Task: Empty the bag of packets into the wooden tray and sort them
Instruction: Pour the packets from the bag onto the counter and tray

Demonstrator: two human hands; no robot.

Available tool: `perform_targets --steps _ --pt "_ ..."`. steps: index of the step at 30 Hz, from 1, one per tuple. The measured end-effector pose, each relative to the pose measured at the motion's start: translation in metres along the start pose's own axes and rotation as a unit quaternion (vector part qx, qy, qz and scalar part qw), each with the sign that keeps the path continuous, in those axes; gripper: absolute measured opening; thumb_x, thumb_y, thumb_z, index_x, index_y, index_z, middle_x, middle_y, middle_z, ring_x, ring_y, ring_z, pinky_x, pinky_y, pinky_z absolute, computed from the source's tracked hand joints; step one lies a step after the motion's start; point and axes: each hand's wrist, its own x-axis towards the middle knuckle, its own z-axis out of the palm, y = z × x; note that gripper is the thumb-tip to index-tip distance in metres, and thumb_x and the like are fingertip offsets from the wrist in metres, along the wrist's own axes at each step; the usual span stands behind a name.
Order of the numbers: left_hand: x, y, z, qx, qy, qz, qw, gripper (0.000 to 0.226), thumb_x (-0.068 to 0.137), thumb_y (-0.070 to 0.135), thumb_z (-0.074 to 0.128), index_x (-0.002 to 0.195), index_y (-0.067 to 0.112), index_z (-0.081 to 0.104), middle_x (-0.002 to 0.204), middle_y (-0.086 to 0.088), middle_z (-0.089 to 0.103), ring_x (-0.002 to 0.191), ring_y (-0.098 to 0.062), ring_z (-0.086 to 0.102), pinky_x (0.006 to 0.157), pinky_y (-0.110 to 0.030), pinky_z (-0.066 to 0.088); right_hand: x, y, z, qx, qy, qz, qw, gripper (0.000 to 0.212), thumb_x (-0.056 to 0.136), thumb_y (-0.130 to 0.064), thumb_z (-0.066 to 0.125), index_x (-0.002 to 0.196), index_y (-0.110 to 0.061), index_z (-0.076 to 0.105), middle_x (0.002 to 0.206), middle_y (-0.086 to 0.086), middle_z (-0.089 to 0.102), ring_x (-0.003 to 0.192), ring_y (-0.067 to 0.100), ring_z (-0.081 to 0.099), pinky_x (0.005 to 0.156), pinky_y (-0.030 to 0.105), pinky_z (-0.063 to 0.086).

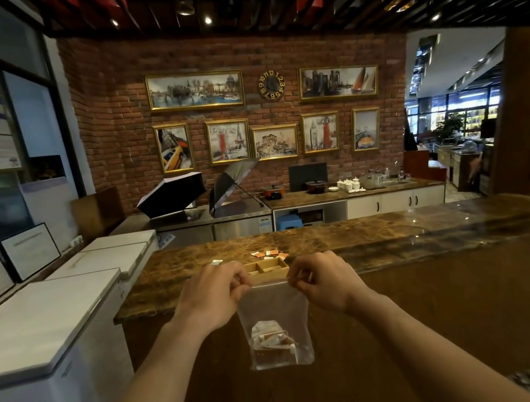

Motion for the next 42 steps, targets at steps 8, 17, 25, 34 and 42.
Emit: perform_targets --steps 8,17,25,34,42 --pt "0.01 0.005 0.012 0.002 0.002 -0.009 1.0 0.014 0.091 0.029 0.069 0.098 0.041 0.064 0.089 0.023 0.065 0.085 0.004 0.06 0.08 -0.027 0.054 0.017 0.021 0.007 0.019 -0.008 -0.008 1.0 0.014 0.093 -0.019 0.067 0.1 -0.03 0.072 0.103 -0.007 0.073 0.094 0.007 0.066 0.084 0.035 0.061" --pt "0.061 -0.03 0.038 0.02 -0.015 -0.039 0.999 0.012 0.093 0.031 0.065 0.098 0.042 0.062 0.092 0.02 0.066 0.089 0.0 0.061 0.082 -0.034 0.056 0.072 0.044 0.041 0.033 -0.016 -0.02 0.999 0.013 0.093 -0.019 0.067 0.099 -0.03 0.073 0.103 -0.008 0.072 0.094 0.007 0.065 0.086 0.036 0.061" --pt "0.157 -0.11 0.09 -0.059 -0.029 -0.043 0.997 0.019 0.093 0.025 0.065 0.089 0.043 0.059 0.091 0.019 0.067 0.088 0.001 0.06 0.084 -0.036 0.056 0.178 0.075 0.098 0.019 -0.032 -0.006 0.999 0.015 0.093 -0.019 0.068 0.099 -0.032 0.073 0.105 -0.008 0.074 0.091 0.006 0.065 0.081 0.031 0.06" --pt "0.302 -0.207 0.124 -0.045 -0.007 -0.03 0.999 0.018 0.089 0.033 0.069 0.085 0.048 0.059 0.084 0.024 0.068 0.077 0.006 0.061 0.062 -0.021 0.05 0.329 0.108 0.151 0.016 -0.029 0.029 0.999 0.01 0.093 -0.027 0.066 0.096 -0.032 0.074 0.097 -0.012 0.073 0.09 0.006 0.065 0.084 0.039 0.06" --pt "0.382 -0.24 0.167 -0.074 -0.001 -0.024 0.997 0.019 0.088 0.027 0.073 0.083 0.042 0.063 0.081 0.025 0.062 0.078 0.005 0.059 0.066 -0.026 0.056 0.406 0.147 0.177 0.009 -0.028 0.047 0.998 0.015 0.091 -0.022 0.068 0.096 -0.035 0.073 0.096 -0.014 0.074 0.084 0.006 0.067 0.077 0.038 0.061"
